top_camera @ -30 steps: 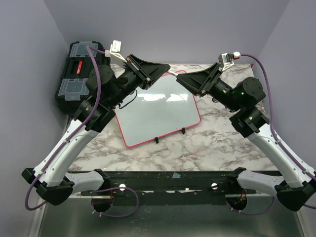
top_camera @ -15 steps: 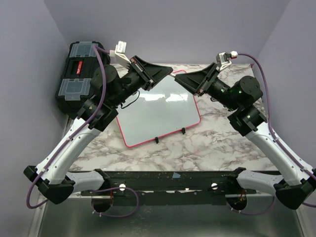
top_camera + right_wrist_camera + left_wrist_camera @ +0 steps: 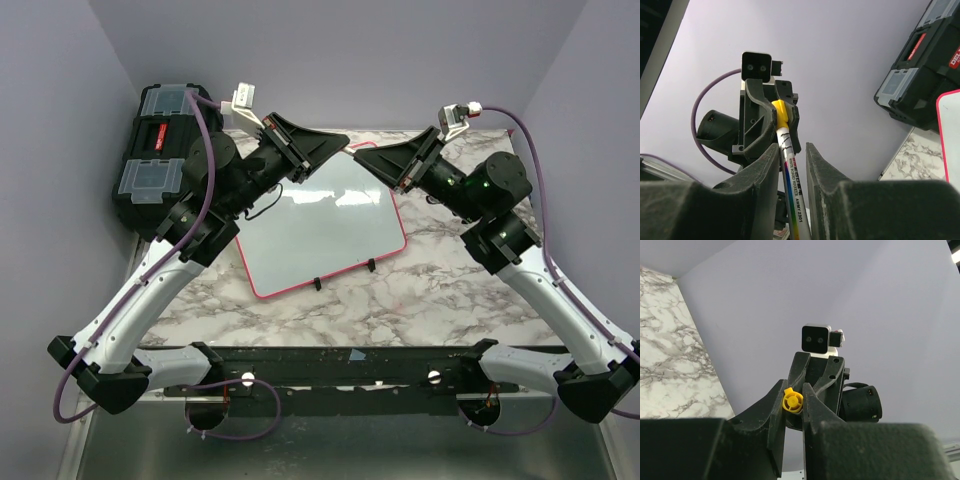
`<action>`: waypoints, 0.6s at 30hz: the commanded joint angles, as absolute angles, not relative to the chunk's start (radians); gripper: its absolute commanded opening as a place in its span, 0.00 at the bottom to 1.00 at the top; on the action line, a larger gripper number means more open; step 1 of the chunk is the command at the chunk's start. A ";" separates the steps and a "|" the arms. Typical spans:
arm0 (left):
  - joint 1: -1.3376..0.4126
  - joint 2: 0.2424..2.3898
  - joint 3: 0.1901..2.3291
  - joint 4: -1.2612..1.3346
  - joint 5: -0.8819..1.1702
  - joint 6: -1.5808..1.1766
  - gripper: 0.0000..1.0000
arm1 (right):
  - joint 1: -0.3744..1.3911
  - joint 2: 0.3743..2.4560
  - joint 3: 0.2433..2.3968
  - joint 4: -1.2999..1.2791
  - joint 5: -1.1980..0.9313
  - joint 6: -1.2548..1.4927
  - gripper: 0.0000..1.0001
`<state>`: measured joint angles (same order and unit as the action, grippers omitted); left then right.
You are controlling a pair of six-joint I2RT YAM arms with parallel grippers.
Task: Write a sentence on the whiteboard
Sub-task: Pass from the left arm to the right
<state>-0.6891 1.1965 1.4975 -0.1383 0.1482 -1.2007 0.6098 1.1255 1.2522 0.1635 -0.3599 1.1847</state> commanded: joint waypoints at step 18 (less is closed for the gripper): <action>-0.692 1.264 1.538 -0.180 0.219 -1.117 0.00 | 0.618 1.152 1.302 0.201 -0.460 1.172 0.01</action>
